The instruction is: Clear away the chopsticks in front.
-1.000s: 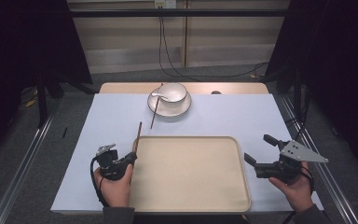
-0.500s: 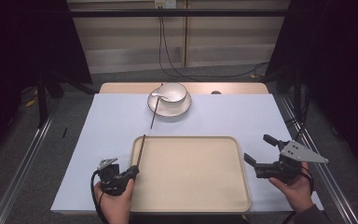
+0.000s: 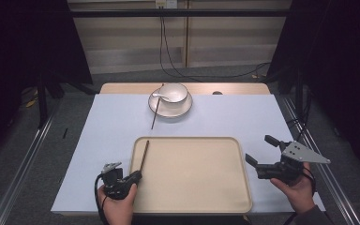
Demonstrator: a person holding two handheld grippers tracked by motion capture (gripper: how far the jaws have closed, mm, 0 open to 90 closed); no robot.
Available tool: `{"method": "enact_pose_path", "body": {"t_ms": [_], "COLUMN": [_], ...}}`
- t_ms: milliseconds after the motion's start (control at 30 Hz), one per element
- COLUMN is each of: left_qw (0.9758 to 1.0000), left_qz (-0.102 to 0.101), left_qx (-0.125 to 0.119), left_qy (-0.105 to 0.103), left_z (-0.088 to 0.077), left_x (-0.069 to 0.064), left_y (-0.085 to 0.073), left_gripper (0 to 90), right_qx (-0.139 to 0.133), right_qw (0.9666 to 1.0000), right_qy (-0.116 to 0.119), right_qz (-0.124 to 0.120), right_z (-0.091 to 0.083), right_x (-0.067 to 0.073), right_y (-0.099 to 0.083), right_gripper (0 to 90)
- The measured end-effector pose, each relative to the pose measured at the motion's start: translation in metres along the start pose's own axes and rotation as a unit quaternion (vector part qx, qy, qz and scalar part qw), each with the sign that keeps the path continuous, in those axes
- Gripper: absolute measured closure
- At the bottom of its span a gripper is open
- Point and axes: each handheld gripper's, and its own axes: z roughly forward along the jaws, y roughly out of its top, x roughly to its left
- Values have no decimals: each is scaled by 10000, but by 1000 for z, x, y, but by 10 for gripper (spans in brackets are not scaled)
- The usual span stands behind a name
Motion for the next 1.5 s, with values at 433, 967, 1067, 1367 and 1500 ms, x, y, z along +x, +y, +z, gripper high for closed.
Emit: {"method": "enact_pose_path", "body": {"t_ms": [433,967,1067,1367,1500], "left_qw": [9998,9997,9995,9968,9955], "left_qz": [129,174,255,656,725], "left_qx": [147,112,20,-415,-567], "left_qy": [55,-96,-178,-191,-201], "left_z": [14,19,18,22,25], "left_x": [-9,-15,-17,-23,-24], "left_y": [7,12,20,62,75], "left_gripper": [853,727,657,514,435], "right_qx": [5,19,13,8,15], "right_qw": [10000,10000,10000,10000,10000], "right_qy": [-4,21,39,33,32], "right_qz": [-9,4,5,-12,-18], "right_z": [0,0,0,0,-1], "right_x": [0,0,0,-1,-1], "right_y": [0,0,0,0,0], "right_gripper": [31,32,33,33,33]}}
